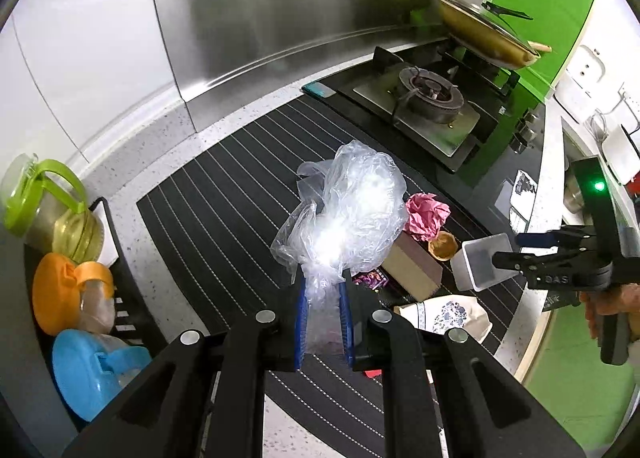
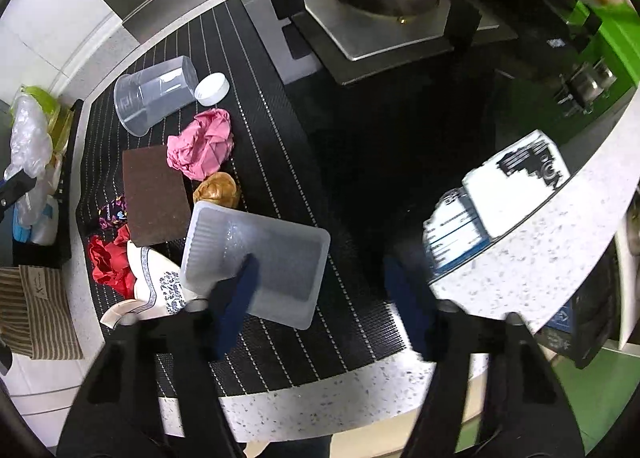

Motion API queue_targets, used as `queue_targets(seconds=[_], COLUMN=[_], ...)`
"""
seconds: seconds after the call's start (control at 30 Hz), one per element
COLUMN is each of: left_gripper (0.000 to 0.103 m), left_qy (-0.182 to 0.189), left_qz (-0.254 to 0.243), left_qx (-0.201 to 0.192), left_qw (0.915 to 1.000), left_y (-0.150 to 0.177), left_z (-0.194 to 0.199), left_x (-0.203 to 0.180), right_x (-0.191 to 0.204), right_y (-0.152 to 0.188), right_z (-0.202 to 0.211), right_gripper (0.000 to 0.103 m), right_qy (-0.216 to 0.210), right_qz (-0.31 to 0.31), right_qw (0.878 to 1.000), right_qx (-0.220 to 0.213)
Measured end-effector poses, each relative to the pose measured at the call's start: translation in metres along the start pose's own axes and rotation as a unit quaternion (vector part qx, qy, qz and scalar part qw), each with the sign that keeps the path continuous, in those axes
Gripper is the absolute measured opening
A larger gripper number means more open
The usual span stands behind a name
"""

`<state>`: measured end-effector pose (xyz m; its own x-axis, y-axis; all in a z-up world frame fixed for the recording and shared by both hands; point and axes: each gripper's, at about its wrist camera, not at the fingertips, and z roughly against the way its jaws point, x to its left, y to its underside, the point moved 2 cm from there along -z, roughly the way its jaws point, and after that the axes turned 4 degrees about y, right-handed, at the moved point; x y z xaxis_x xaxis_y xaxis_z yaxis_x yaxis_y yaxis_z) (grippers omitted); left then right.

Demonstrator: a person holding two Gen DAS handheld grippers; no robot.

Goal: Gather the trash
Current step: 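Grasp the white plastic tray with the right gripper while the left gripper holds the bag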

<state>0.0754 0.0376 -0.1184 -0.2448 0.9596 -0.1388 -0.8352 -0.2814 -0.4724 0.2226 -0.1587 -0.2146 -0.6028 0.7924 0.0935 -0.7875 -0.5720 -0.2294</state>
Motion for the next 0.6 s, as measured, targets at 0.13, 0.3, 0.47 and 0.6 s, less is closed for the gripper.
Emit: queue_targets(seconds=[0.13, 0.3, 0.47, 0.6], left_gripper=[0.014, 0.014, 0.014, 0.014], left_qy=[0.004, 0.011, 0.030, 0.064], left_qz=[-0.003, -0.016, -0.049, -0.105], left_qx=[0.007, 0.007, -0.004, -0.016], left_qw=[1.0000, 0.9998, 0.9984, 0.9923], left_y=[0.001, 0.001, -0.002, -0.004], left_z=[-0.003, 0.001, 0.016, 0.035], left_x=[-0.002, -0.009, -0.026, -0.059], right_x=[-0.005, -0.007, -0.013, -0.020], right_y=[0.002, 0.005, 0.020, 0.050], right_z=[-0.006, 0.007, 0.050, 0.096], right_gripper=[0.010, 0.002, 0.002, 0.002], right_qy=[-0.009, -0.010, -0.004, 0.013], right_qz=[-0.002, -0.007, -0.038, -0.074], right_qw=[1.000, 1.000, 0.997, 0.992], right_qx=[0.002, -0.019, -0.063, -0.104])
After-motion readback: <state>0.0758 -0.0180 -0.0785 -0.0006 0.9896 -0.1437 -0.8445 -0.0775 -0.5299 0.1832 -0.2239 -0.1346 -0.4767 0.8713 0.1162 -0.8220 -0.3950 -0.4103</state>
